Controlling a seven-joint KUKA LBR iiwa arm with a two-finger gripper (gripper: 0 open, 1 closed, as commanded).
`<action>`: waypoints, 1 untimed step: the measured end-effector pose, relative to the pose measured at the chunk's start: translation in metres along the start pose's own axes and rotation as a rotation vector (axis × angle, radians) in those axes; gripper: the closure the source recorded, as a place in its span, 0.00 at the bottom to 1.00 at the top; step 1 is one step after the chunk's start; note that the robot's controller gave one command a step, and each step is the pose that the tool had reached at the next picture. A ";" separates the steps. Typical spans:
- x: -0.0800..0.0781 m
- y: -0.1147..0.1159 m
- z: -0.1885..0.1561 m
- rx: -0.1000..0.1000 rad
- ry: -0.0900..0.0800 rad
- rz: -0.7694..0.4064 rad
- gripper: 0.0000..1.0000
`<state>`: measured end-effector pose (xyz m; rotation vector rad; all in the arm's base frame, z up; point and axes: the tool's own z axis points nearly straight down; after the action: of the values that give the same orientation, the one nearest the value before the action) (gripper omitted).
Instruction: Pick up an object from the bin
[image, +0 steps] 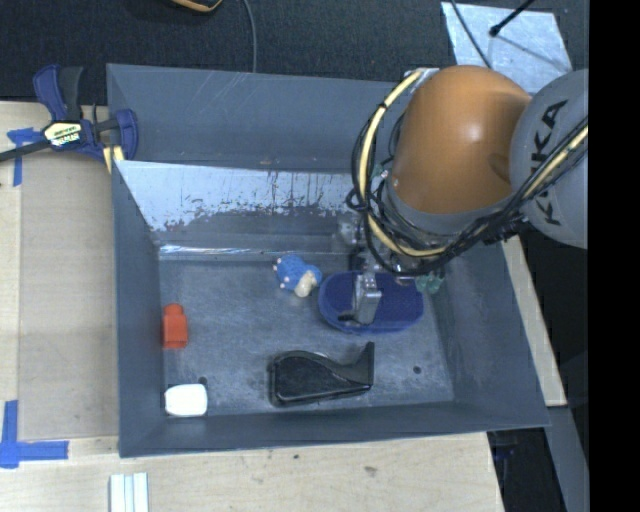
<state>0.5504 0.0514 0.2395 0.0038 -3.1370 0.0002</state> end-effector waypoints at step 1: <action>0.002 -0.003 0.087 0.000 0.001 0.094 0.00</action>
Offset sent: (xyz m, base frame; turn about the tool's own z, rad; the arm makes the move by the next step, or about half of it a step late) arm -0.0013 -0.0025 -0.0826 0.0943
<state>0.5480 0.0480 0.1523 -0.1440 -3.1331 0.0011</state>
